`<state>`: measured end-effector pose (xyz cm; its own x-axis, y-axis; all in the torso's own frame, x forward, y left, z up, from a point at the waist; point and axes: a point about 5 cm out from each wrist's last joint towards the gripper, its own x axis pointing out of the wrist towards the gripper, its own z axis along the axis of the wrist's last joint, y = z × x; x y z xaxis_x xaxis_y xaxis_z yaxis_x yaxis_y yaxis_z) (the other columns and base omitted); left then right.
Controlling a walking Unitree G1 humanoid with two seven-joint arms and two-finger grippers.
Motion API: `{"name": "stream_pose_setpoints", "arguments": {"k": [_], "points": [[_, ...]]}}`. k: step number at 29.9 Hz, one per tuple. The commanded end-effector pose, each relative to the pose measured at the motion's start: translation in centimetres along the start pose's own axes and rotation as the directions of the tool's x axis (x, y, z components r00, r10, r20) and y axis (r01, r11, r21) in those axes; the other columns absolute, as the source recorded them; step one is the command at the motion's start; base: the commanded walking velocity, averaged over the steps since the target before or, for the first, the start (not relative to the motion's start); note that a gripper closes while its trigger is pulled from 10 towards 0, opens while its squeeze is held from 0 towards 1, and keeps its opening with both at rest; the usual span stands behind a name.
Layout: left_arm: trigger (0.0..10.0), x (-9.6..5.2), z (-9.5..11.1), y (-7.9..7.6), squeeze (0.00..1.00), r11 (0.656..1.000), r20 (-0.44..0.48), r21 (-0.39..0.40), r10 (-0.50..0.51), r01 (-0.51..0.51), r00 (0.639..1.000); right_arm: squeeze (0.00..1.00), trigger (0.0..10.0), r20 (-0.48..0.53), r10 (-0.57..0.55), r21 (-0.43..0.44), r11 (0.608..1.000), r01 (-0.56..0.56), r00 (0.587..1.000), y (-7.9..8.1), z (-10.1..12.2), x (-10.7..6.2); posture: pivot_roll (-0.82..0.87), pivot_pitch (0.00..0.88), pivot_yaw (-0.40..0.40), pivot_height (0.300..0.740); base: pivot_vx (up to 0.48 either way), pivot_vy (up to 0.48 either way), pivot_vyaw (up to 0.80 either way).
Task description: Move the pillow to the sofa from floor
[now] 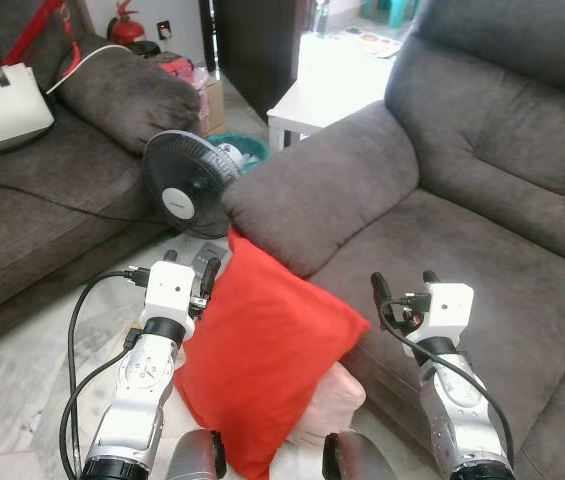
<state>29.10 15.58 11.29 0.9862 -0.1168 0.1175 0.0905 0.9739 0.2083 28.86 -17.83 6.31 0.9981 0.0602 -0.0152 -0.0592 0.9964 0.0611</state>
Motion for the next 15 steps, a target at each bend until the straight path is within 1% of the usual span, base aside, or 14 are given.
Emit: {"name": "stream_pose_setpoints", "arguments": {"k": [1, 15], "points": [[10.0, -0.09, -0.11, -0.02, 0.0, 1.0, -0.003, 0.0, 0.002, -0.002, 1.0, 0.0, 10.0, -0.007, -0.004, -0.001, 1.0, 0.004, 1.0, -0.12, -0.18, -0.01, 0.13, 0.084, -0.026, 0.625, 0.292, 0.0, 0.0], [10.0, -0.11, -0.18, -0.07, 0.0, 1.0, -0.006, 0.009, -0.003, 0.003, 1.0, 0.0, 10.0, -0.01, -0.001, 0.003, 1.0, 0.001, 1.0, -0.06, -0.18, 0.0, 0.13, 0.087, -0.027, 0.625, 0.291, 0.0, 0.0]]}}
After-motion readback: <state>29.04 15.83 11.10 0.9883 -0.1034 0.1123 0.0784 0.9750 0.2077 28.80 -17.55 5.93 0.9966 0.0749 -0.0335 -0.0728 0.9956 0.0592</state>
